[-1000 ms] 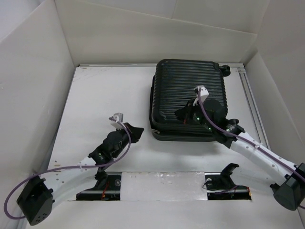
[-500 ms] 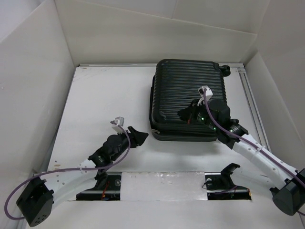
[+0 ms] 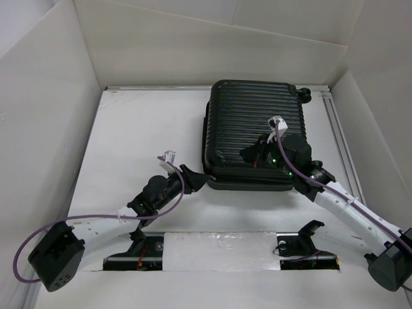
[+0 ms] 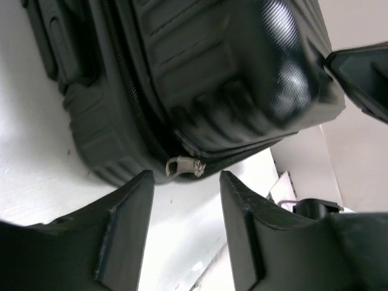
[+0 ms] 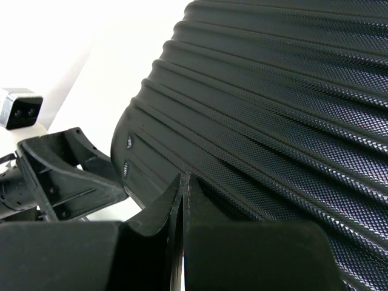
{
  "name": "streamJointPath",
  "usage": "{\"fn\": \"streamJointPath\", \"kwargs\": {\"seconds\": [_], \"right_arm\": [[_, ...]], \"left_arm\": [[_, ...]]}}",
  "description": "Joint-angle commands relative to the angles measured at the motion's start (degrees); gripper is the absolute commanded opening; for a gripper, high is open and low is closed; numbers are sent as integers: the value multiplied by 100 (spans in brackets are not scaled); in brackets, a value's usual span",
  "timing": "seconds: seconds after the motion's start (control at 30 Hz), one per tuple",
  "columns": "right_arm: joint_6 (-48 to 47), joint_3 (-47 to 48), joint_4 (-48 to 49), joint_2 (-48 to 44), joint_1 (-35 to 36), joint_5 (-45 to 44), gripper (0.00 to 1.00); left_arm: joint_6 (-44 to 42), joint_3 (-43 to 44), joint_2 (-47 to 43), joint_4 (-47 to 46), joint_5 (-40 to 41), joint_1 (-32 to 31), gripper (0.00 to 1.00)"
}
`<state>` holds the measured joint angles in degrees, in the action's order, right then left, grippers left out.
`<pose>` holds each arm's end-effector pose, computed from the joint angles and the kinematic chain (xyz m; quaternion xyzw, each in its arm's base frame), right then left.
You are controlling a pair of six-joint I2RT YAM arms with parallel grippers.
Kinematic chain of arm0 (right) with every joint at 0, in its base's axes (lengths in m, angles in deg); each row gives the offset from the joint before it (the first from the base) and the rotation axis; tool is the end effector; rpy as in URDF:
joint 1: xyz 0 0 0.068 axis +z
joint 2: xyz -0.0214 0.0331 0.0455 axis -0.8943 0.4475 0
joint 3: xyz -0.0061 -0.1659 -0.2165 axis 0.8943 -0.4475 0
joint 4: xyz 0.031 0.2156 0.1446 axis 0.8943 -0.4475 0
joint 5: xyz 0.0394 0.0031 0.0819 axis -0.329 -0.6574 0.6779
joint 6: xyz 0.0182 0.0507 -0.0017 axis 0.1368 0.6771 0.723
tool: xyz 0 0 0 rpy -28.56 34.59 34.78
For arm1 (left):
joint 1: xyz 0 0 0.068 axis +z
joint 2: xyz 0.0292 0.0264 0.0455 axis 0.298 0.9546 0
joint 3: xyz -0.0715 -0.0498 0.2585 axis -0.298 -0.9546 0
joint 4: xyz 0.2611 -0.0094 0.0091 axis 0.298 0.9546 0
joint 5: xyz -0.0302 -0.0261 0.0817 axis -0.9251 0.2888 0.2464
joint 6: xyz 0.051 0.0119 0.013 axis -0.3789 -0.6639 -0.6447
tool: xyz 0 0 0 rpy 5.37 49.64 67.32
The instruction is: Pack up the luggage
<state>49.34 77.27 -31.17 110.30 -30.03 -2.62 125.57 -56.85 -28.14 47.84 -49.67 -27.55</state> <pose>0.1861 0.1285 0.3072 -0.0941 0.7969 0.3404 0.4901 0.1311 -0.1319 0.2016 -0.0223 0.7117 -0.5221 0.4694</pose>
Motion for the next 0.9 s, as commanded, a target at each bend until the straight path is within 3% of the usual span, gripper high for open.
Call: {"fn": "streamJointPath", "kwargs": {"seconds": [0.0, 0.2, 0.27, 0.4, 0.57, 0.73, 0.87], "right_arm": [[-267, -262, -865, 208, -139, -288, 2], [-319, -314, -865, 208, -139, -234, 2], [-319, -314, -813, 208, -139, -234, 2], [-319, -429, -812, 156, -192, -234, 2], [-319, -542, -812, 156, -244, -286, 2], [-267, -657, -882, 41, -490, -331, 1], [-214, -710, -952, -178, -632, -392, 0]], "left_arm": [[-60, 367, 349, -619, -31, 15, 43], [-60, 578, 886, -909, 22, 15, 29], [-113, 638, 1053, -980, 22, 15, 15], [-113, 701, 1238, -1059, -30, 15, 0], [-245, 648, 1020, -920, 197, 15, 0], [-815, 525, 168, 134, 1673, 15, 0], [-948, 114, -378, 531, 1552, 646, 0]]}}
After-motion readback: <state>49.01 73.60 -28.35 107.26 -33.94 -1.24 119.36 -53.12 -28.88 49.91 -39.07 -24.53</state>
